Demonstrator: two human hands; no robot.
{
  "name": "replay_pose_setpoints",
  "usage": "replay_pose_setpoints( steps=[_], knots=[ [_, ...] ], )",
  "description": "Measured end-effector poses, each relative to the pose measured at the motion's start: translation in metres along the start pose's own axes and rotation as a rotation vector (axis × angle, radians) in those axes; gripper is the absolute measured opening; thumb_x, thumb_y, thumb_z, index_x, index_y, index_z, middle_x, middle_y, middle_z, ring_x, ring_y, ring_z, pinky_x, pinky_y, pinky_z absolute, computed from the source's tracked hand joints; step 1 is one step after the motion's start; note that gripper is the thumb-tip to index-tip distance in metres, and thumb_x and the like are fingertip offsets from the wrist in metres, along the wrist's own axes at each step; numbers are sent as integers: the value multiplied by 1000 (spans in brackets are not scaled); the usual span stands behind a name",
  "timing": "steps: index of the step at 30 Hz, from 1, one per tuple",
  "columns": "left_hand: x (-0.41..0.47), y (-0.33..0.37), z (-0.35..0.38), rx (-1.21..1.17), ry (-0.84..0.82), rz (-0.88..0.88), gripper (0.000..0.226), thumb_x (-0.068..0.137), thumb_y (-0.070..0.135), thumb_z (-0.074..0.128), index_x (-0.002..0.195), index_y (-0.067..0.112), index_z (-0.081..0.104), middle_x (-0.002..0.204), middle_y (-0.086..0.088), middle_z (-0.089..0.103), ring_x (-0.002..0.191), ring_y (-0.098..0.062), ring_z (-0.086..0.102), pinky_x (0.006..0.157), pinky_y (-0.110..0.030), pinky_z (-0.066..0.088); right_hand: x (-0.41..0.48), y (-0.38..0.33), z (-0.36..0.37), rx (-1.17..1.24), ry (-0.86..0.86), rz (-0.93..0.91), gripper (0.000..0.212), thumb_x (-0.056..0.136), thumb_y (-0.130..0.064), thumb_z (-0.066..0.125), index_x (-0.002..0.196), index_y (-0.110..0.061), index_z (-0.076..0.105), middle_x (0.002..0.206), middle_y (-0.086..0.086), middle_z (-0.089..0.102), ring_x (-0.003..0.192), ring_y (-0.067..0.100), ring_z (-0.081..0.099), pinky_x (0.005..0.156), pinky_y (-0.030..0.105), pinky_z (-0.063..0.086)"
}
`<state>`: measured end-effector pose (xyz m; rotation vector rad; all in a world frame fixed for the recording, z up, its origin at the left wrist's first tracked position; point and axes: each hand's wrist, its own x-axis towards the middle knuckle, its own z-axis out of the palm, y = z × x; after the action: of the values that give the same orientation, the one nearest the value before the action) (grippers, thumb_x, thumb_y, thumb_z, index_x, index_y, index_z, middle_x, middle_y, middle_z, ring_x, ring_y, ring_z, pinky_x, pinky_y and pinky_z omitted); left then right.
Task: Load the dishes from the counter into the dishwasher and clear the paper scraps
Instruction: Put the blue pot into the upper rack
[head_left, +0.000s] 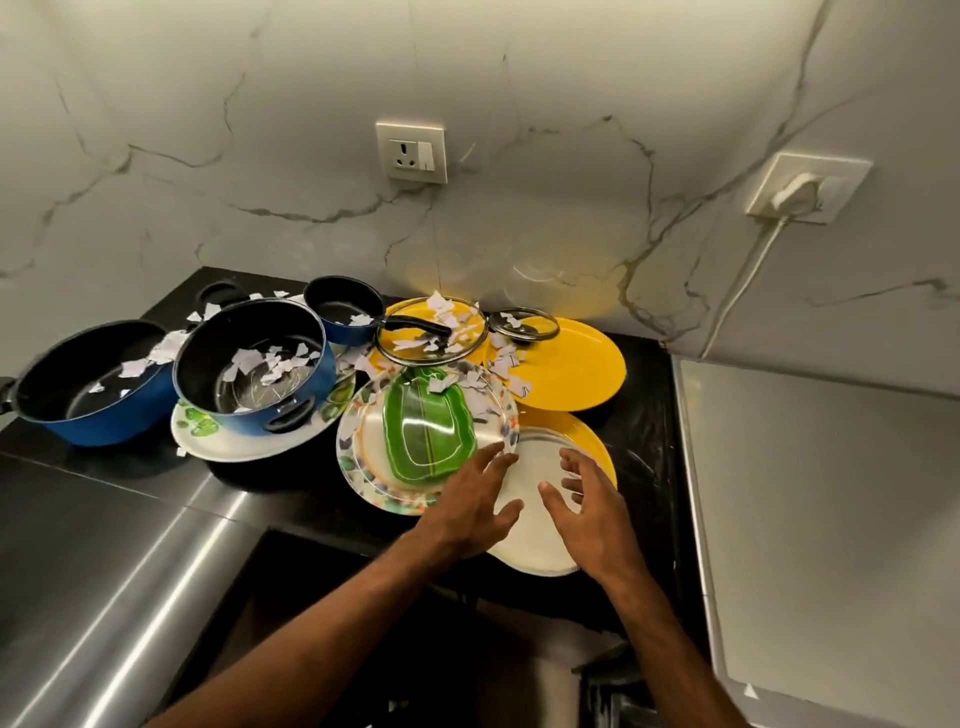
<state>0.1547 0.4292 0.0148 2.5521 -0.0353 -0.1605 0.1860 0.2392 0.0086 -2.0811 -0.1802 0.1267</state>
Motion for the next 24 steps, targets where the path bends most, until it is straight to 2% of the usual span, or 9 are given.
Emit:
replay_pose_setpoints(
  steps=[7,11,15,19,24],
  knots=[
    [6,-28,-8,-105,12,-42,66,98,41,59,156,21,35,165,-2,23,151,-21,25,123,-40,26,20,-10,20,-51,-33,15,50,96,-37,70,141,-26,52,137,-10,58,116,7,60,101,37,54],
    [16,-42,-16,-136,-7,-63,65,98,37,61,155,20,36,164,-1,25,150,-21,27,123,-35,25,31,-16,31,-55,-48,23,41,95,-39,70,132,-39,50,133,-15,59,115,6,60,99,37,54],
    [31,-52,-29,-135,12,-82,65,98,37,62,156,21,36,165,-3,25,151,-21,25,124,-35,22,48,-26,42,-77,-72,32,51,95,-42,71,141,-32,51,138,-12,59,119,8,60,101,38,55],
    [51,-57,-47,-124,46,-109,64,98,36,62,155,23,36,166,-5,24,153,-21,21,124,-35,21,70,-42,50,-109,-114,-14,51,96,-35,71,142,-27,51,135,-8,59,116,8,58,101,33,53],
    [92,-64,-70,-148,96,-200,60,97,35,66,150,17,44,155,-7,43,141,-22,42,117,-35,34,106,-58,64,-148,-184,-68,55,96,-36,70,146,-24,49,139,-5,58,119,10,58,101,34,52]
  ],
)
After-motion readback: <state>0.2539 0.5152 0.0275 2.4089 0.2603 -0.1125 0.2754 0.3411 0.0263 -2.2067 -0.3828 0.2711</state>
